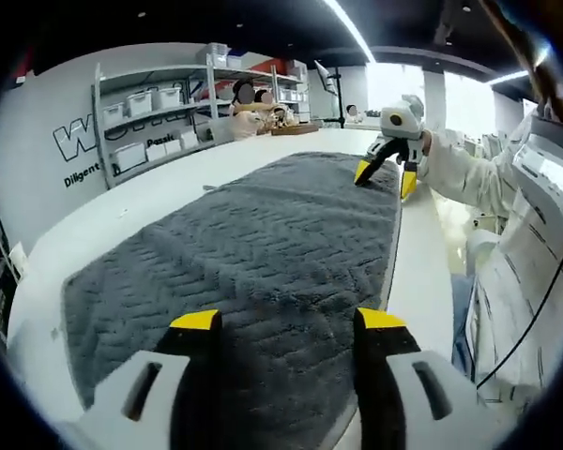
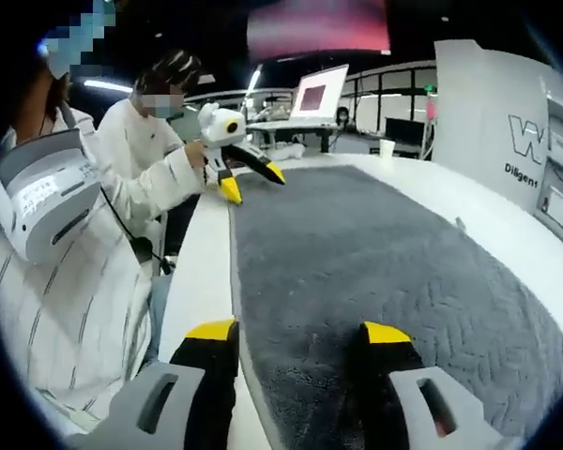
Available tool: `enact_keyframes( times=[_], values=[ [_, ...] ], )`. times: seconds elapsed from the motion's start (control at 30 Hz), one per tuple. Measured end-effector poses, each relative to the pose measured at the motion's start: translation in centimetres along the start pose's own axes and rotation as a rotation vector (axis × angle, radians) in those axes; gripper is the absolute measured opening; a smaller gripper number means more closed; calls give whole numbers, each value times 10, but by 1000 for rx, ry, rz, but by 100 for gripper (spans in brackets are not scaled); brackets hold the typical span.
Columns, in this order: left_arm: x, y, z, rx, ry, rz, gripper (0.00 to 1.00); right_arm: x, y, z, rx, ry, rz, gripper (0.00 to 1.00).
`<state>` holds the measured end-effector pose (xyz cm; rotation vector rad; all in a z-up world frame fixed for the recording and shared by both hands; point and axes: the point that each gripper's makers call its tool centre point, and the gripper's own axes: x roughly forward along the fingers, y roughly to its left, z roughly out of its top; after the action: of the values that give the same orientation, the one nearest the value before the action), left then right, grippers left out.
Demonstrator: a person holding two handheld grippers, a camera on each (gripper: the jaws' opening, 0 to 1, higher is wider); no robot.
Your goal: Open the folded towel by lifting each exposed corner and separating the folded layers until the towel lies flat within the target outline without major curled edges
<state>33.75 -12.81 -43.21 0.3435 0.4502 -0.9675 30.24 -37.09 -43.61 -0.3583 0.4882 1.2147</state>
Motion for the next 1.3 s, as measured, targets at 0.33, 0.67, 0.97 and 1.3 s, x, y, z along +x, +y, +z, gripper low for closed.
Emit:
enact_keyframes(
  times=[0.33, 0.67, 0.97, 1.3],
  values=[
    [0, -3, -7, -52, -38, -37, 52, -2, 1, -7, -34, 27, 41, 48],
    [0, -3, -6, -48, -63, -50, 52, -4, 3, -9, -69, 34, 74, 49],
    [-1, -2, -7, -46, -55, -52, 52, -14, 3, -12, -83, 53, 91, 51],
    [-4, -2, -9, -46, -51, -46, 52, -21, 1, -15, -69, 45, 93, 48]
  ],
)
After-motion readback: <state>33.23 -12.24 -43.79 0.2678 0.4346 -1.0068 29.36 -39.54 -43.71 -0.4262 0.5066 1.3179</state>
